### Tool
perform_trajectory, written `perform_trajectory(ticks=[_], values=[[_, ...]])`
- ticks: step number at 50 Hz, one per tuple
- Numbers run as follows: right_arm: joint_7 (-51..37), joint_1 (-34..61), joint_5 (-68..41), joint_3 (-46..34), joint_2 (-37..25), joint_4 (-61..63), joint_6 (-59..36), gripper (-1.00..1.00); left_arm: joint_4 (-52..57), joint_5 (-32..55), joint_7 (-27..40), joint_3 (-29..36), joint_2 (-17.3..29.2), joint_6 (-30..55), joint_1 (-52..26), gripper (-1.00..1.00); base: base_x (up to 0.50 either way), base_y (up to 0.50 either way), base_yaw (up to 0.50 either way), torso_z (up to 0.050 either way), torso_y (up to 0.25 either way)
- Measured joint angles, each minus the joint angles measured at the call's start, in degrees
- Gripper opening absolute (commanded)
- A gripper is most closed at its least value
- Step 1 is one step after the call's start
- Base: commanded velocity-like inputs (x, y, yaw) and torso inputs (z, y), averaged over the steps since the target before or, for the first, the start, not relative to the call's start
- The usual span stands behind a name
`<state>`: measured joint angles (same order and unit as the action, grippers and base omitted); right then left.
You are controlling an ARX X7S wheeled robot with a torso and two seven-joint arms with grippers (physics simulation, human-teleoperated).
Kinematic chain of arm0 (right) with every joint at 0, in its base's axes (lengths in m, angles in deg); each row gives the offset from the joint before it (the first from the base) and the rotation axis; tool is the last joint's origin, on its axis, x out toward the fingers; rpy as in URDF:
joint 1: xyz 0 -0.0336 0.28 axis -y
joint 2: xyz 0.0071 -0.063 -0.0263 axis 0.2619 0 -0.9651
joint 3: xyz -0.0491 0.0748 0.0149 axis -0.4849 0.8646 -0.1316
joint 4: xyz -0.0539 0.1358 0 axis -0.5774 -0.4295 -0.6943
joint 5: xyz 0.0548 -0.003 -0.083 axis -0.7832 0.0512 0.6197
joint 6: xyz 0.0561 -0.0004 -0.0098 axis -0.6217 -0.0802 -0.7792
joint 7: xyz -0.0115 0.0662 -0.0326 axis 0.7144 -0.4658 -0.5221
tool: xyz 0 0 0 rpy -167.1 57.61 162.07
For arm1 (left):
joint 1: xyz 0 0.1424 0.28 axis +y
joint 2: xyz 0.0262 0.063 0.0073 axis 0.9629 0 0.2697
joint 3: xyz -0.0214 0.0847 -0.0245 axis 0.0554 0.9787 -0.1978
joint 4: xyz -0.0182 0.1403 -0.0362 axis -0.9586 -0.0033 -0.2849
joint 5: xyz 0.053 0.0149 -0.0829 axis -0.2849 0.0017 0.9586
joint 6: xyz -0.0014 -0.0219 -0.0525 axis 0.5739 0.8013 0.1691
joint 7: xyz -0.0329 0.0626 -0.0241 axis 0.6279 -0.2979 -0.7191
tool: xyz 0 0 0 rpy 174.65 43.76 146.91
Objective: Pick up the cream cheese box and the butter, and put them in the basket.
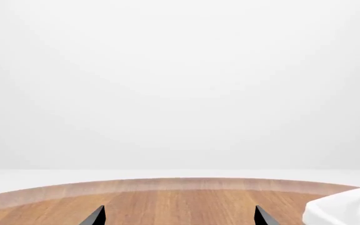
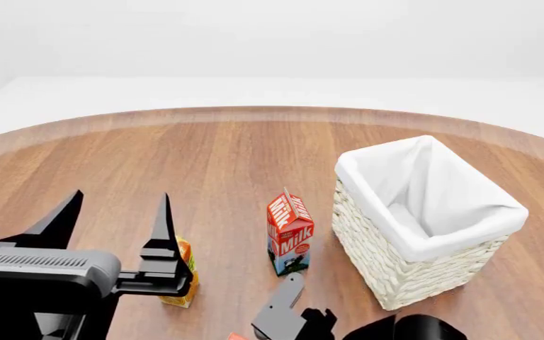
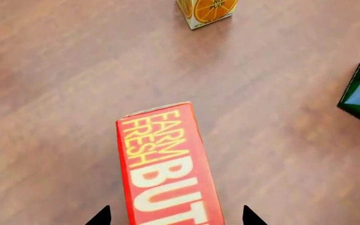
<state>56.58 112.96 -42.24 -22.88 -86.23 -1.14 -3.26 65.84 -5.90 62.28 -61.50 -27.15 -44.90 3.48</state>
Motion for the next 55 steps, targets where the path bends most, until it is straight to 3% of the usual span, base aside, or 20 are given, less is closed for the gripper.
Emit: perform_trajectory(ticks=[35,36,55], values=[[2.7,-0.8,3.5,-3.4,0.8,-4.3,3.2,1.0,0.2,0.3,0.5,0.3,0.5,-0.4,-0.3,1.0,0.0,0.0,0.0,0.0,0.0],[2.7,-0.8,3.6,-3.5,0.8,-4.4,3.2,-1.0,0.2,0.3,0.5,0.3,0.5,-0.4,-0.3,1.0,0.0,0.0,0.0,0.0,0.0],[0.9,-1.0,3.4,-3.5,0.5,-3.9,3.2,-1.0,0.4,0.5,0.9,0.4,0.8,-0.7,-0.4,1.0,0.0,0.0,0.0,0.0,0.0]])
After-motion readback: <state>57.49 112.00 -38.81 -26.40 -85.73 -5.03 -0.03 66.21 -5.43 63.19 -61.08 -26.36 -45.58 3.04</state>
